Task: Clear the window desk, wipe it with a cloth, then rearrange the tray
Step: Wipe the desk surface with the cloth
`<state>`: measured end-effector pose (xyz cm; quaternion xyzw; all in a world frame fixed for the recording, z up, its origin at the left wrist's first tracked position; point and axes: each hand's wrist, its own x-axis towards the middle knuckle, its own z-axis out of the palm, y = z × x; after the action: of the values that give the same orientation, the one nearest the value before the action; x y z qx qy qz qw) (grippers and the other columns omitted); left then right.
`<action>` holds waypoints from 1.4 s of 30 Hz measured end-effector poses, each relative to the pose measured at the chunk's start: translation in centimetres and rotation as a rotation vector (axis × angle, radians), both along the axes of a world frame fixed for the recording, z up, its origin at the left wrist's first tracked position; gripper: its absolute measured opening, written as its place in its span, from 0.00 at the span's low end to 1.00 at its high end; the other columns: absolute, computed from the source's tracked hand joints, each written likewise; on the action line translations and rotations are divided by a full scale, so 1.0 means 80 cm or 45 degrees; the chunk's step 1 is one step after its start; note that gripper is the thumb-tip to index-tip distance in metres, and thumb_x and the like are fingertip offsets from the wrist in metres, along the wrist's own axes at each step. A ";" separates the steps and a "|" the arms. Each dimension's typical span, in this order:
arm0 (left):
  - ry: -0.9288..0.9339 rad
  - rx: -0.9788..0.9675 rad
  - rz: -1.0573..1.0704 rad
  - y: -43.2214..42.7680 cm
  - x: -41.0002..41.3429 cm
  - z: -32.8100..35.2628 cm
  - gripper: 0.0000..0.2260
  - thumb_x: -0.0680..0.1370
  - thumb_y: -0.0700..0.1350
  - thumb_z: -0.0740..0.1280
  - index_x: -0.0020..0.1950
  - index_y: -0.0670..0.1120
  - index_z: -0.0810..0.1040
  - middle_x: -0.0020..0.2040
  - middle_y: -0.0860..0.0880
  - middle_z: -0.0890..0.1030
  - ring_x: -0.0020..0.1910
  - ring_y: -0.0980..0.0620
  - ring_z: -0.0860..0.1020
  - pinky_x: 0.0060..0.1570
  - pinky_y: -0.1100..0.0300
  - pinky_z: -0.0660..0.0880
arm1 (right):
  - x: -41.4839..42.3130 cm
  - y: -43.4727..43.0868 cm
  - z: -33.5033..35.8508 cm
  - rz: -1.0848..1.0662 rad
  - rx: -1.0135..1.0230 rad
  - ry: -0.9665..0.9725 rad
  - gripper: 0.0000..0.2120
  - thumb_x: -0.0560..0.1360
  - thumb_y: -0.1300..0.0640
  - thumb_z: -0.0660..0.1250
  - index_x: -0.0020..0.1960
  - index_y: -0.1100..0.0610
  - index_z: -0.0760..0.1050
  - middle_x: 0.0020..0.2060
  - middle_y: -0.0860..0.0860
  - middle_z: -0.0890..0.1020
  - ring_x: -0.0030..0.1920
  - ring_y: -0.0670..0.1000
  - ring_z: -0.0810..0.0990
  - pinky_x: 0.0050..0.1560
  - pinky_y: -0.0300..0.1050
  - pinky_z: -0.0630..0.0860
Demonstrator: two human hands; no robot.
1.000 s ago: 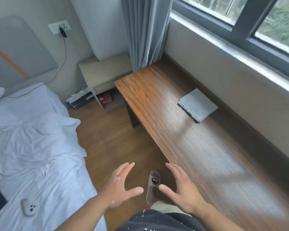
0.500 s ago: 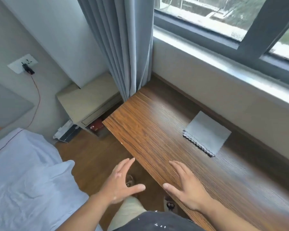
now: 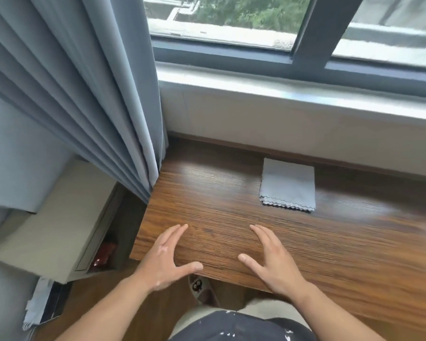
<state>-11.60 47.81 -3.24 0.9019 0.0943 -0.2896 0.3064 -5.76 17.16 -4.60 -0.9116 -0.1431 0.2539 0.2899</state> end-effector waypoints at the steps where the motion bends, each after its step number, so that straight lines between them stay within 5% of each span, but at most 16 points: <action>1: -0.007 0.001 -0.012 0.007 0.006 -0.002 0.56 0.59 0.86 0.55 0.82 0.63 0.48 0.83 0.58 0.51 0.82 0.55 0.52 0.80 0.49 0.57 | -0.003 0.004 -0.001 -0.026 -0.005 0.002 0.45 0.72 0.20 0.52 0.81 0.44 0.54 0.79 0.42 0.59 0.78 0.43 0.57 0.78 0.50 0.61; 11: -0.016 0.009 -0.102 0.031 0.038 -0.027 0.55 0.59 0.86 0.54 0.82 0.64 0.48 0.83 0.58 0.51 0.82 0.54 0.54 0.79 0.48 0.60 | 0.021 -0.004 -0.016 -0.102 -0.126 -0.040 0.48 0.69 0.18 0.46 0.81 0.44 0.55 0.80 0.44 0.58 0.79 0.46 0.56 0.78 0.53 0.60; 20: -0.071 0.037 -0.160 0.032 0.083 -0.035 0.55 0.59 0.86 0.56 0.81 0.64 0.49 0.81 0.62 0.51 0.81 0.59 0.51 0.78 0.52 0.57 | 0.209 -0.084 -0.071 0.088 -0.418 -0.459 0.35 0.76 0.30 0.54 0.78 0.45 0.64 0.77 0.54 0.66 0.76 0.60 0.63 0.75 0.62 0.61; 27: -0.186 0.155 -0.159 0.049 0.106 -0.058 0.53 0.59 0.85 0.61 0.80 0.66 0.52 0.82 0.61 0.51 0.81 0.60 0.46 0.80 0.47 0.56 | 0.271 -0.095 -0.112 0.401 -0.468 -0.525 0.32 0.79 0.31 0.51 0.80 0.42 0.60 0.81 0.48 0.59 0.81 0.53 0.52 0.80 0.59 0.48; 42: -0.212 0.357 -0.142 0.051 0.110 -0.075 0.55 0.57 0.88 0.50 0.80 0.65 0.47 0.84 0.57 0.46 0.82 0.54 0.41 0.81 0.45 0.52 | 0.254 -0.081 -0.139 0.119 -0.504 -0.523 0.34 0.78 0.29 0.48 0.81 0.38 0.51 0.82 0.47 0.54 0.82 0.52 0.47 0.80 0.63 0.44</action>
<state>-2.81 51.91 -9.23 0.9605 0.0580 -0.2144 0.1679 14.59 10.67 -15.73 -0.9752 -0.1883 0.1002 0.0592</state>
